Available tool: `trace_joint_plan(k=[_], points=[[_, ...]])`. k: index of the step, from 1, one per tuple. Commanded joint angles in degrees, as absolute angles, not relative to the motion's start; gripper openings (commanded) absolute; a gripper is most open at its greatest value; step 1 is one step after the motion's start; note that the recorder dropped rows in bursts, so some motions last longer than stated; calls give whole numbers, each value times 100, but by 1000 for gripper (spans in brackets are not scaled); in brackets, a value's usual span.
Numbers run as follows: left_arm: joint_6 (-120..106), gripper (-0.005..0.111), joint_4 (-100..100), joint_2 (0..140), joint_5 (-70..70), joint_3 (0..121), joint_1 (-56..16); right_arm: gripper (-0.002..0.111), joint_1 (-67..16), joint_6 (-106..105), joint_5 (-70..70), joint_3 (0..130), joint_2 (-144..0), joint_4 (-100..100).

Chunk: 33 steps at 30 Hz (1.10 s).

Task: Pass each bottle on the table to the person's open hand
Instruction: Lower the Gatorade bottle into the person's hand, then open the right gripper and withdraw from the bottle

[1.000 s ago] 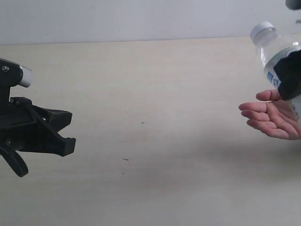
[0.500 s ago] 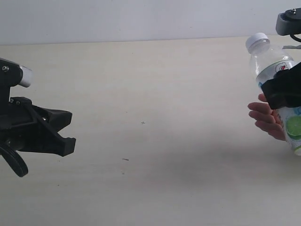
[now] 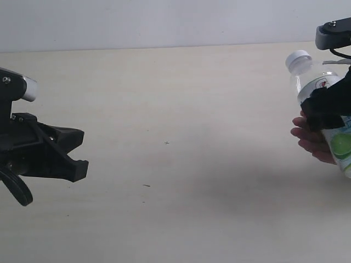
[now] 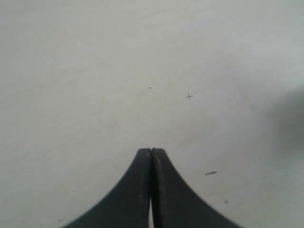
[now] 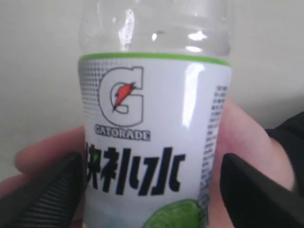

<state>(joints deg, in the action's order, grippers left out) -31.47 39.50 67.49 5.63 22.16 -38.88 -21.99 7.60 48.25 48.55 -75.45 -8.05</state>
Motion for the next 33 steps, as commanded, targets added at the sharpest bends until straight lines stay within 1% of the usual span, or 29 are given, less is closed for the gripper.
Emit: trace_joint_plan(k=[1, 10, 17, 23, 25, 26, 27, 28, 29, 30, 31, 32, 33], points=[[-3116, 0, 3957, 6718, 590, 2188, -3869, 82, -2183, 781, 4769, 4838, -7561, -848], [-3116, 0, 3957, 6718, 590, 2188, -3869, 82, -2195, 781, 4769, 4838, -7535, -848], [-3116, 0, 3957, 6718, 590, 2188, -3869, 82, -2195, 781, 4701, 4838, -7152, -848], [-3116, 0, 3957, 6718, 590, 2188, -3869, 82, -2195, 742, 4545, 4838, -6121, -649], [-3116, 0, 3957, 6718, 590, 2188, -3869, 79, -2195, 423, 4530, 4838, -5673, -247], [-3116, 0, 3957, 6718, 590, 2188, -3869, 75, -2195, 164, 4530, 4838, -5394, 96], [-3116, 0, 3957, 6718, 590, 2188, -3869, 64, -2195, -38, 4530, 4838, -5118, 359], [-3116, 0, 3957, 6718, 590, 2188, -3869, 57, -2195, -141, 4530, 4838, -4965, 500], [-3116, 0, 3957, 6718, 590, 2188, -3869, 41, -2195, -257, 4557, 4838, -4664, 627], [-3116, 0, 3957, 6718, 590, 2188, -3869, 32, -2195, -296, 4592, 4838, -4506, 677], [-3116, 0, 3957, 6718, 590, 2188, -3869, 13, -2195, -376, 4633, 4838, -4241, 791], [-3116, 0, 3957, 6718, 590, 2188, -3869, 3, -2195, -445, 4660, 4838, -4098, 873], [-3116, 0, 3957, 6718, 590, 2188, -3869, 0, -2195, -606, 4660, 4838, -3855, 1039]])
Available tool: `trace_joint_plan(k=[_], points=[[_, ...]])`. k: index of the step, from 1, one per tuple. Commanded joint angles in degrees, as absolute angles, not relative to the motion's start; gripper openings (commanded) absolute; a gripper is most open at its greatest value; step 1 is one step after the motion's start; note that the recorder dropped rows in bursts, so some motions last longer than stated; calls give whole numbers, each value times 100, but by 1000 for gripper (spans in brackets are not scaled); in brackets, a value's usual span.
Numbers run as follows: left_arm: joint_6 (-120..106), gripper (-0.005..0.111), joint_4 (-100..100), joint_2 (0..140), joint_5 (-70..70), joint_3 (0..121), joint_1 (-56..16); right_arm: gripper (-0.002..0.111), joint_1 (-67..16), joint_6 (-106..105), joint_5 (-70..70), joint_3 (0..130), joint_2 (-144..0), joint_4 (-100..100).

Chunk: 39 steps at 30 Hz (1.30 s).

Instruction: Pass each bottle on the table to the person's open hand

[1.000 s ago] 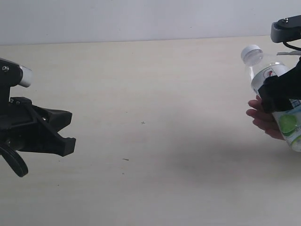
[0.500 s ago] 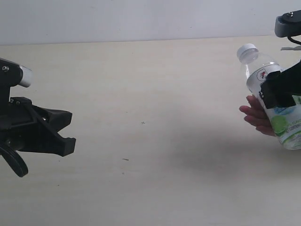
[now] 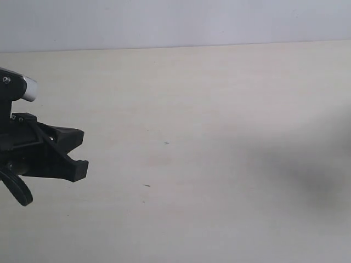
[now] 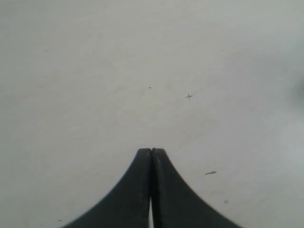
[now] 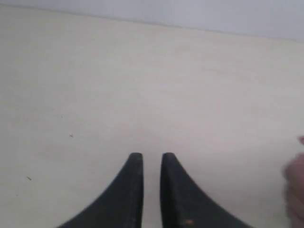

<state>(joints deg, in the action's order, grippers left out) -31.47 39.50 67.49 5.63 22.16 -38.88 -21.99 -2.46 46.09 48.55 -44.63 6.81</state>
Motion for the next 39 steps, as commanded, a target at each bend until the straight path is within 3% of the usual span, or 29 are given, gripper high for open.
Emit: trace_joint_plan(k=[1, 11, 39], points=[[-3116, 0, 3957, 6718, 590, 2188, -3869, 0, -2195, -659, 4673, 4838, -3761, 1091], [-3116, 0, 3957, 6718, 590, 2188, -3869, 0, -2195, -593, 4703, 4838, -3014, 1219], [-3116, 0, 3957, 6718, 590, 2188, -3869, 0, -2195, -593, 4576, 4838, -2786, 1193]])
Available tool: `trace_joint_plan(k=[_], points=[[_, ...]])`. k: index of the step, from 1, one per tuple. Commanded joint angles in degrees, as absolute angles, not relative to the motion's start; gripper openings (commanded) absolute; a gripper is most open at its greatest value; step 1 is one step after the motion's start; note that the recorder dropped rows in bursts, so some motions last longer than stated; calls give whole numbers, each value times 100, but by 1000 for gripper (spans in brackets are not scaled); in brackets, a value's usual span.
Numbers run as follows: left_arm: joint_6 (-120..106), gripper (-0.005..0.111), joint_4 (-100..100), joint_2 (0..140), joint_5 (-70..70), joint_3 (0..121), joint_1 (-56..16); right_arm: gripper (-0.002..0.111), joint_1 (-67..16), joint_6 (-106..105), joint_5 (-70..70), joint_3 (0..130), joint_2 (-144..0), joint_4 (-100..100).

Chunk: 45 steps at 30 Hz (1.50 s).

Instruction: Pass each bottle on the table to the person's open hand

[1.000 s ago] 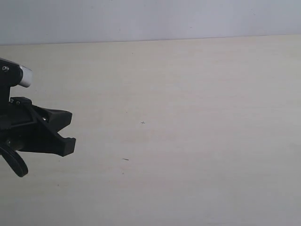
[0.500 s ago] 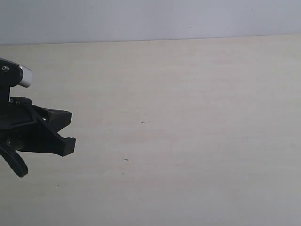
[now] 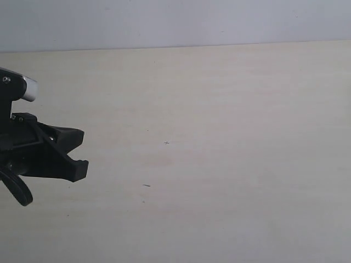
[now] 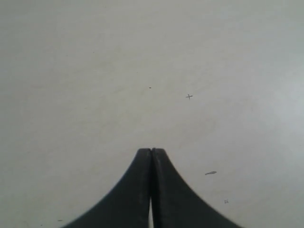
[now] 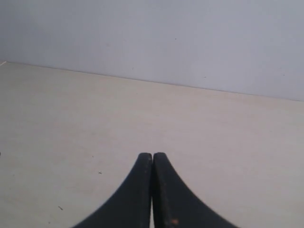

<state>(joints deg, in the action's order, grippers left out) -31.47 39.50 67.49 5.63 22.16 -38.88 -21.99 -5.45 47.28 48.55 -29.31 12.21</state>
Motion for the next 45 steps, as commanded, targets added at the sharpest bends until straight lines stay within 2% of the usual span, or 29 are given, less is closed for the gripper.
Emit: trace_joint_plan(k=[1, 8, 15, 21, 31, 45], points=[[-3116, 0, 3957, 6718, 590, 2188, -3869, 0, -2195, -593, 4488, 4825, -2738, 1153], [-3116, 0, 3957, 6718, 590, 2188, -3869, 0, -1909, -629, 3495, 4282, -2083, 1098], [-3116, 0, 3957, 6718, 590, 2188, -3869, 0, -1114, -643, 1772, 2527, -1339, 996], [-3116, 0, 3957, 6718, 590, 2188, -3869, 0, -950, -1021, 715, 1168, -663, 996], [-3116, 0, 3957, 6718, 590, 2188, -3869, 0, -950, -1555, 642, 7, 0, 996], [-3116, 0, 3957, 6718, 590, 2188, -3869, 0, -950, -1488, 1434, 0, 0, 996]])
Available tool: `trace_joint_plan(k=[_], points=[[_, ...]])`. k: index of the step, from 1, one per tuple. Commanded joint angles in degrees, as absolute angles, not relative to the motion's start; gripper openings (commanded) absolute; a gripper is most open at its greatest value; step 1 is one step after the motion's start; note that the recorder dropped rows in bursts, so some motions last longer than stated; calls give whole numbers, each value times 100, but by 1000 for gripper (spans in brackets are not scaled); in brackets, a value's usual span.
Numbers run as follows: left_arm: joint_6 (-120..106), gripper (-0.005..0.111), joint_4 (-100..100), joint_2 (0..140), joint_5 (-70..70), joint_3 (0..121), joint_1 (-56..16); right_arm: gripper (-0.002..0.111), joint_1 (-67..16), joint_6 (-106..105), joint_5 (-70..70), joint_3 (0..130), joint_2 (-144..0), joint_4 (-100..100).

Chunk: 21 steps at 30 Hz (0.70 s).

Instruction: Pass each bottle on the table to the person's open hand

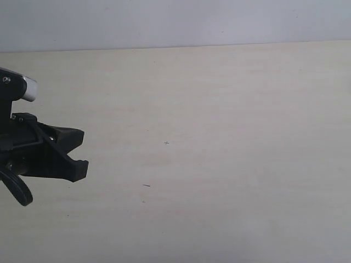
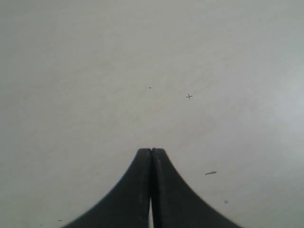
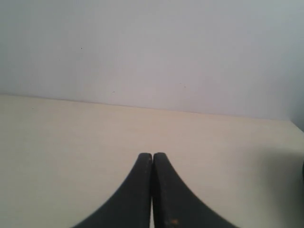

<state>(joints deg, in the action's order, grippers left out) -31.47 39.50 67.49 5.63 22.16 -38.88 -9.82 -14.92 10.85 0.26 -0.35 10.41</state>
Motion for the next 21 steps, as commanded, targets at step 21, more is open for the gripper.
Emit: trace_joint_plan(k=[21], points=[[-3116, 0, 3957, 6718, 590, 2188, -3869, 0, -950, -1488, 1639, 0, 0, 1047]])
